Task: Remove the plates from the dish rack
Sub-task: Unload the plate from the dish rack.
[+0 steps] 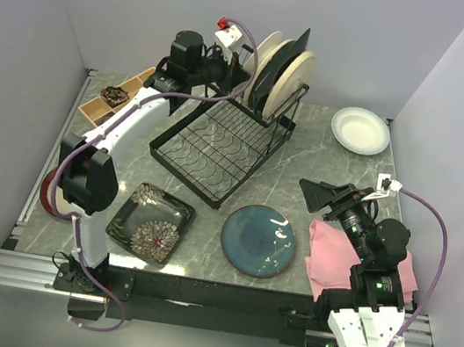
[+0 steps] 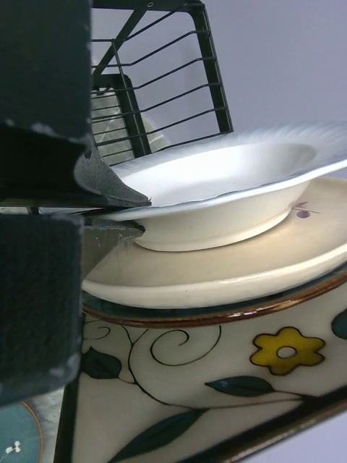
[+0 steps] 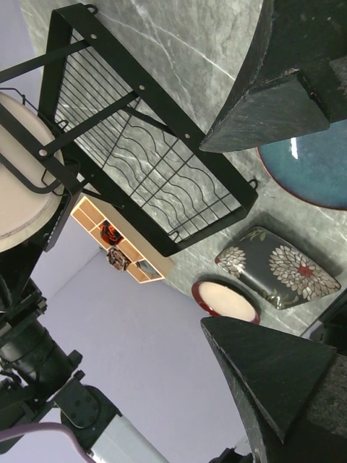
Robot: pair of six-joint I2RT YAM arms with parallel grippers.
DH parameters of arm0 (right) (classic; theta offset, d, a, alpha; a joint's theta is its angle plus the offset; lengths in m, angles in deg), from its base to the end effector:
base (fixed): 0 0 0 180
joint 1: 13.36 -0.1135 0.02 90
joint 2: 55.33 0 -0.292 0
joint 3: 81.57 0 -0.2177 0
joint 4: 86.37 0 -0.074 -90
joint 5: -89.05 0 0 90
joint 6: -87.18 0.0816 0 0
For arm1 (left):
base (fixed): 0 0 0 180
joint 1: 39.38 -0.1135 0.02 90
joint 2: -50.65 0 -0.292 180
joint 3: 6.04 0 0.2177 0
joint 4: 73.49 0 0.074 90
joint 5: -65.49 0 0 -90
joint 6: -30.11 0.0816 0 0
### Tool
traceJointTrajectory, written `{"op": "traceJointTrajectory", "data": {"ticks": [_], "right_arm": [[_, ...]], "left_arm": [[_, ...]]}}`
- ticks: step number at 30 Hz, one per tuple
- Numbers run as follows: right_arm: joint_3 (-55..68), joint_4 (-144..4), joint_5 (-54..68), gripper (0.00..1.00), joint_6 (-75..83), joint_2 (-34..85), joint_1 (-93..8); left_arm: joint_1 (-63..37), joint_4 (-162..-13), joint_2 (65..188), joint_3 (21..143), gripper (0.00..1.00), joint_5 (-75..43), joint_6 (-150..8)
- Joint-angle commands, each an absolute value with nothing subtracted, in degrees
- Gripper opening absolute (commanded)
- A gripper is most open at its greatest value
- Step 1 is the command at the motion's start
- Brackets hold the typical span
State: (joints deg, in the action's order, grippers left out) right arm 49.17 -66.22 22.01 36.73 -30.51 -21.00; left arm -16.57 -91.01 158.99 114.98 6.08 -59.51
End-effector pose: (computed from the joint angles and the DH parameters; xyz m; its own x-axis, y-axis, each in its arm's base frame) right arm 0.0967 0.0451 0.3373 -0.2663 0.5558 -0.7875 -0.4389 0.6575 0.6125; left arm 0.4153 -0.2197 0.4263 -0.0725 0.0367 -0.9967 0.8016 0.5967 -0.0363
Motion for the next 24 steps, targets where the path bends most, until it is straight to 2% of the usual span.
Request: {"op": "traceJointTrajectory", "data": {"ticks": [1, 24], "right_arm": [[49.29, -67.03, 21.37, 1.0, 36.29, -31.25, -21.36], [49.38, -67.2, 21.37, 1.0, 36.29, -30.9, -21.36]], "left_arm": [[-16.97, -81.59, 152.17, 117.8, 0.01, 3.7, -61.82], [-16.97, -78.77, 148.39, 118.33, 0.01, 2.73, -64.64]]}}
